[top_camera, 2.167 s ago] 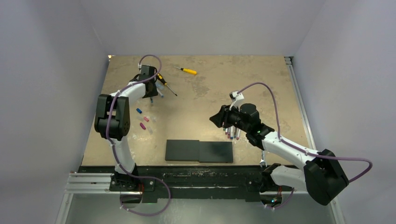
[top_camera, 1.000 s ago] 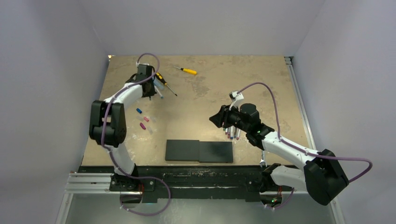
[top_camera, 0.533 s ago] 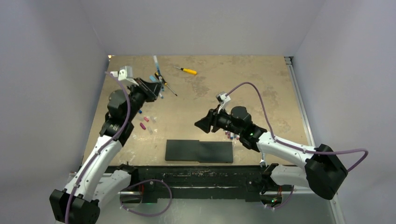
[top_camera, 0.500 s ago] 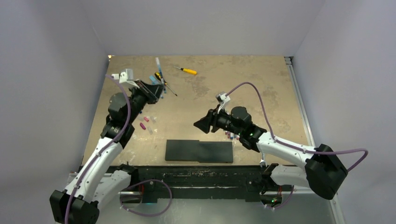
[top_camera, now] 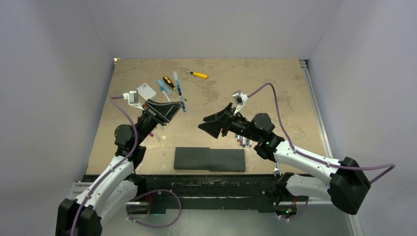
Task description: Open the pen caps
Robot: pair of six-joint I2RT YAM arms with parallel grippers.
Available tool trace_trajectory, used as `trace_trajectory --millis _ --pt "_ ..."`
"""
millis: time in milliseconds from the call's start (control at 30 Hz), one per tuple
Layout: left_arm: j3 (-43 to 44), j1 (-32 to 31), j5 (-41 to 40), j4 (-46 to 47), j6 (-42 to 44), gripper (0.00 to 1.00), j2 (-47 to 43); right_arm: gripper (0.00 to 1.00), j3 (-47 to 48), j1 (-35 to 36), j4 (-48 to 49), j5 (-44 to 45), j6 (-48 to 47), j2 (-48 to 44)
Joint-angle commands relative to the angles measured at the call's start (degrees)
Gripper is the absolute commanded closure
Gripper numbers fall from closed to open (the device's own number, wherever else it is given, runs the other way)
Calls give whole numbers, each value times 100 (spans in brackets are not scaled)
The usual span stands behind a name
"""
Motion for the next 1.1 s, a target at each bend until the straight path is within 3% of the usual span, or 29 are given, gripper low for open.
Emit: trace_trajectory --millis 0,333,533,1067 --pt "-49 -42 518 1272 -485 100 40 37 398 100 391 2 94 -111" --pt "-73 -81 871 1206 -469 100 -119 36 1539 103 425 684 -212 321" --pt "-111 -98 902 1131 -440 100 -258 39 2199 122 349 309 -187 991" --pt "-92 -108 990 905 -292 100 -328 48 2632 341 486 -267 -29 1442"
